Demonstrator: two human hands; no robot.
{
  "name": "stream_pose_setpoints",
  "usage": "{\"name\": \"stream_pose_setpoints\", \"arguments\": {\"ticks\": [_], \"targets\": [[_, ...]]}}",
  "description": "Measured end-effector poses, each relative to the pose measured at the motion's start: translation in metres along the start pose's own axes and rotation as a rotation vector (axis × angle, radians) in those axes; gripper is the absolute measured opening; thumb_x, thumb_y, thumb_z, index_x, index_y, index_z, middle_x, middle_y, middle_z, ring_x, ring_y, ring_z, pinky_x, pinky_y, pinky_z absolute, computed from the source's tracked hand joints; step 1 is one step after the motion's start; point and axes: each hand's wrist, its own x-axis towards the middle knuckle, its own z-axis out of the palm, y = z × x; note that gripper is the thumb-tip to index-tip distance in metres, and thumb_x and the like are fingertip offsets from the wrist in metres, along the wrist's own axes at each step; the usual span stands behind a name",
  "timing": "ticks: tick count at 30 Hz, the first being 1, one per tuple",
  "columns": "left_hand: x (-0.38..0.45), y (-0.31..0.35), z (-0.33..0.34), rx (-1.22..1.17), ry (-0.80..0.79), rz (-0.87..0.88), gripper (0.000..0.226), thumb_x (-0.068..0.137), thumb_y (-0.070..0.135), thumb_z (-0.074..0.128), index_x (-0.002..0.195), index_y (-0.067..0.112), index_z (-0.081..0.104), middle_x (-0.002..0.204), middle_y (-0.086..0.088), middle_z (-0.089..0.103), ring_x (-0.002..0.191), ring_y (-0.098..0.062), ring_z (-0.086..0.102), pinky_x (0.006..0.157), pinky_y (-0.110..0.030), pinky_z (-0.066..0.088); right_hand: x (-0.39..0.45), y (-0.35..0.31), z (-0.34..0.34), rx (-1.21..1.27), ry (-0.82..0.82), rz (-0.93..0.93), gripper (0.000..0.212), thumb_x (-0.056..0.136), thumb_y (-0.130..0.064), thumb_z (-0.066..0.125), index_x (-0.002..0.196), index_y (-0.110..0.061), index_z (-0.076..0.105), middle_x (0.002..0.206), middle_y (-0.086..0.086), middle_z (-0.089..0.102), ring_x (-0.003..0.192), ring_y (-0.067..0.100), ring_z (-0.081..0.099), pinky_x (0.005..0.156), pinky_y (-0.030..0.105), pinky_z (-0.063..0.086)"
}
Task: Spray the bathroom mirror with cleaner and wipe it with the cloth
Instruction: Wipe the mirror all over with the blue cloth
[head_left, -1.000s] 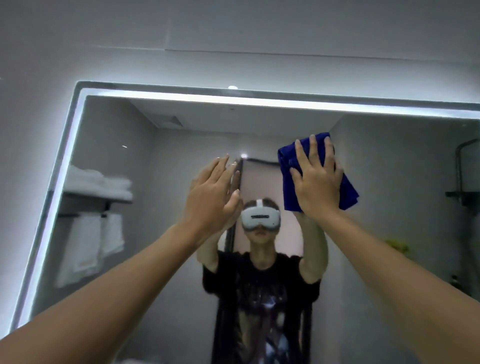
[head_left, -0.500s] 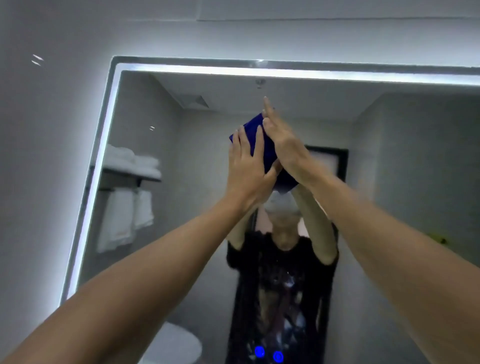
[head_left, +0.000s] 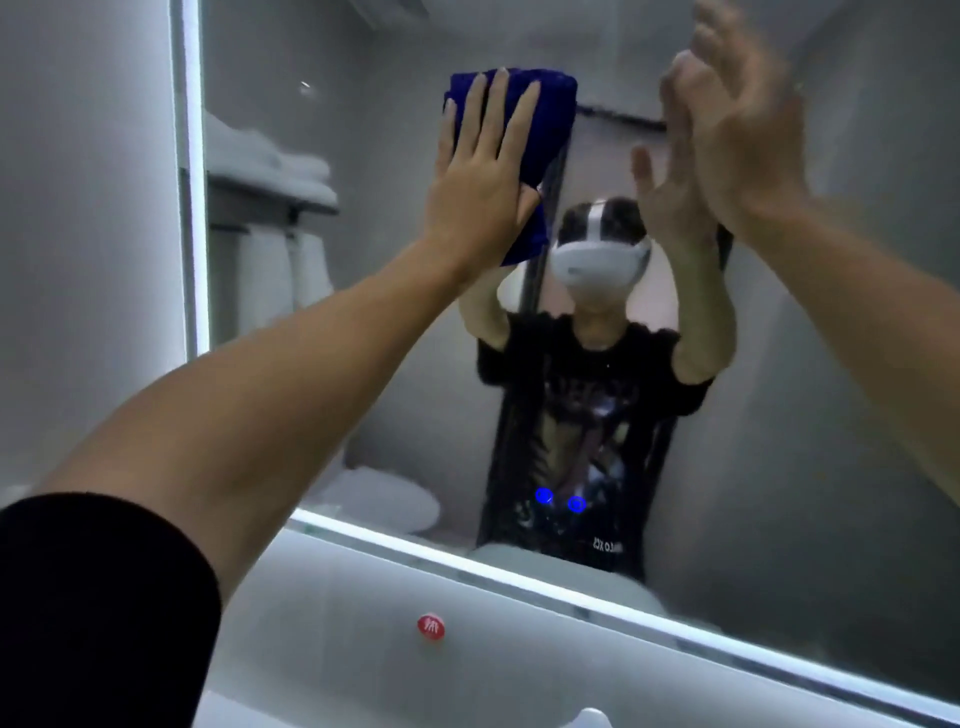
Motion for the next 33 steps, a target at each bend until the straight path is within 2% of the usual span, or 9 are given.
{"name": "stream_pose_setpoints", "arguments": {"ticks": [2,3,5,7,14,18,21,25,33], "targets": [[-0.035,-0.018,0.007,-0.005,0.006,-0.004,0.072,0.084,0.021,0.033,0.155,0.009,0.023,0.161,-0.02,0.02,0.151,-0.037,0.013,0.124,-0.053,0.006,-0.016,0.014,0.006,-0.164,0.078,-0.035,0.049,0.1,-0.033,0.043,0.148,-0.02,0.042,0.135,0.007,0.058,0.11,0.006,0.056,0.086,-0.003,0.032],[-0.057,-0.028,0.011,-0.016,0.005,-0.001,0.072,0.083,0.019,0.036,0.154,0.008,0.025,0.16,-0.022,0.021,0.15,-0.039,0.014,0.123,-0.054,0.007,-0.026,0.019,0.011,-0.263,0.093,-0.062,0.05,0.099,-0.032,0.043,0.147,-0.022,0.043,0.139,0.005,0.056,0.117,0.007,0.054,0.092,-0.001,0.028],[-0.107,-0.05,0.021,-0.037,-0.016,-0.027,0.074,0.082,0.018,0.038,0.154,0.006,0.027,0.16,-0.024,0.02,0.149,-0.041,0.014,0.123,-0.055,0.009,-0.047,0.027,0.025,-0.449,0.065,-0.165,0.051,0.097,-0.031,0.043,0.148,-0.022,0.043,0.152,0.002,0.044,0.14,0.014,0.038,0.111,0.012,0.02],[-0.161,-0.065,0.032,-0.056,-0.047,-0.069,0.075,0.082,0.018,0.041,0.154,0.004,0.026,0.16,-0.024,0.019,0.15,-0.041,0.012,0.122,-0.057,0.011,-0.067,0.033,0.039,-0.554,0.038,-0.309,0.051,0.097,-0.032,0.047,0.146,-0.021,0.046,0.157,0.002,0.038,0.148,0.021,0.028,0.119,0.03,0.017],[-0.31,-0.052,0.072,-0.168,-0.15,-0.191,0.075,0.086,0.014,0.043,0.154,0.001,0.014,0.162,-0.026,0.008,0.151,-0.042,0.003,0.119,-0.063,0.016,-0.122,0.043,0.07,-0.589,0.004,-0.519,0.047,0.094,-0.024,0.055,0.14,-0.017,0.055,0.154,0.009,0.043,0.145,0.028,0.035,0.115,0.049,0.029],[-0.36,-0.024,0.086,-0.186,-0.156,-0.261,0.072,0.097,0.028,0.043,0.156,0.005,0.009,0.162,-0.024,0.007,0.151,-0.043,0.004,0.119,-0.062,0.017,-0.147,0.054,0.069,-0.601,-0.055,-0.54,0.045,0.094,-0.022,0.055,0.138,-0.014,0.056,0.153,0.009,0.044,0.145,0.028,0.036,0.115,0.053,0.031],[-0.367,-0.015,0.091,-0.206,-0.112,-0.32,0.075,0.1,0.031,0.043,0.157,0.011,-0.001,0.162,-0.023,0.008,0.15,-0.044,0.007,0.119,-0.061,0.019,-0.153,0.057,0.063,-0.6,-0.072,-0.553,0.044,0.096,-0.023,0.053,0.14,-0.015,0.055,0.154,0.009,0.042,0.146,0.027,0.034,0.116,0.052,0.029],[-0.34,-0.044,0.09,-0.169,-0.089,-0.237,0.064,0.103,0.03,0.036,0.155,0.003,0.009,0.16,-0.029,0.01,0.149,-0.047,0.007,0.116,-0.065,0.02,-0.147,0.053,0.049,-0.617,-0.052,-0.562,0.046,0.095,-0.022,0.054,0.14,-0.015,0.055,0.154,0.009,0.042,0.145,0.027,0.035,0.118,0.045,0.026],[-0.212,-0.12,0.055,-0.228,0.092,-0.388,0.063,0.101,0.027,0.043,0.154,0.003,0.019,0.161,-0.023,0.016,0.15,-0.041,0.009,0.121,-0.057,0.011,-0.137,0.047,0.053,-0.743,-0.084,-0.503,0.046,0.097,-0.034,0.051,0.14,-0.019,0.053,0.156,0.007,0.04,0.146,0.028,0.032,0.117,0.044,0.022]]}}
